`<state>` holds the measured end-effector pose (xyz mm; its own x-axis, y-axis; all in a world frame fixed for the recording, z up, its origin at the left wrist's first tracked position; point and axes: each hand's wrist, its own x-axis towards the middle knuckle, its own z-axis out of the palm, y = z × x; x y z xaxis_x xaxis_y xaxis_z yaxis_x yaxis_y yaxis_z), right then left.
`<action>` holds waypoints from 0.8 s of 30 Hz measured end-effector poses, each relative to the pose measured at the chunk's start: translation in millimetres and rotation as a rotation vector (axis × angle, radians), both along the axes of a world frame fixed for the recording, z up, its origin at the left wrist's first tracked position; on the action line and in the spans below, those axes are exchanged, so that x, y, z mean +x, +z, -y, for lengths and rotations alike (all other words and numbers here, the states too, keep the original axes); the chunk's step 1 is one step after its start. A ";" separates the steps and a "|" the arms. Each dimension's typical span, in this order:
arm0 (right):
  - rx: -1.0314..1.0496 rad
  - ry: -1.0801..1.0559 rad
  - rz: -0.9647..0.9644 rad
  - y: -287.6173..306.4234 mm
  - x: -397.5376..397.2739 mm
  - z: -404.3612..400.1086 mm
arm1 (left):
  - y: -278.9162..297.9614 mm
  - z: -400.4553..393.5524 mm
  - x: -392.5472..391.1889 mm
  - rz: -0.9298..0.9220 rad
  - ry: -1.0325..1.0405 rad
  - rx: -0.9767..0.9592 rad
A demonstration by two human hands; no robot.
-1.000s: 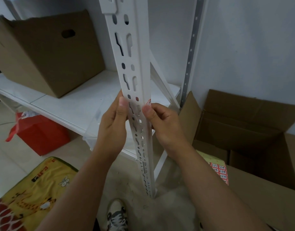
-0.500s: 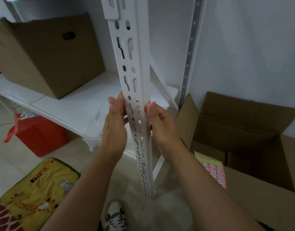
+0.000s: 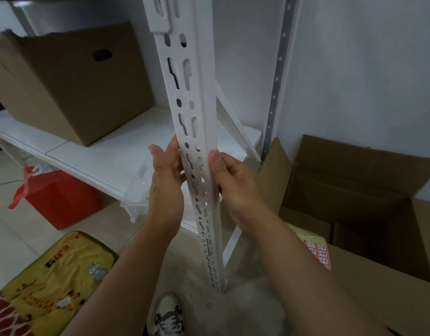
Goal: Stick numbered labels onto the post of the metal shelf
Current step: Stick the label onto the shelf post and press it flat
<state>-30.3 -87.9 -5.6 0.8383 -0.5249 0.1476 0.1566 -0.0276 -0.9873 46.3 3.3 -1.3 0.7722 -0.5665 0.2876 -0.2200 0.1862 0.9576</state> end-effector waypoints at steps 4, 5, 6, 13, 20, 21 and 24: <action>0.114 0.068 0.065 -3.0 -1.3 1.7 | -1.1 1.1 -1.7 -0.019 -0.002 -0.007; 0.121 0.065 0.068 -3.0 -1.5 2.3 | -1.2 1.6 -2.0 -0.020 0.000 -0.004; 0.115 0.055 0.067 -2.5 -1.4 2.6 | -1.2 1.7 -1.9 -0.020 0.002 -0.005; 0.021 0.011 0.033 -4.3 -3.4 0.3 | -1.0 2.2 -2.9 -0.012 0.006 -0.018; 0.040 0.035 0.055 -4.7 -3.2 -2.2 | 0.9 0.9 -0.4 -0.036 -0.003 -0.011; 0.017 0.023 0.037 -3.8 -2.9 -2.3 | 1.0 1.1 -0.2 -0.029 -0.004 -0.011; 0.006 -0.002 0.033 -2.8 -1.7 -4.0 | 1.6 1.3 0.1 -0.021 0.006 -0.007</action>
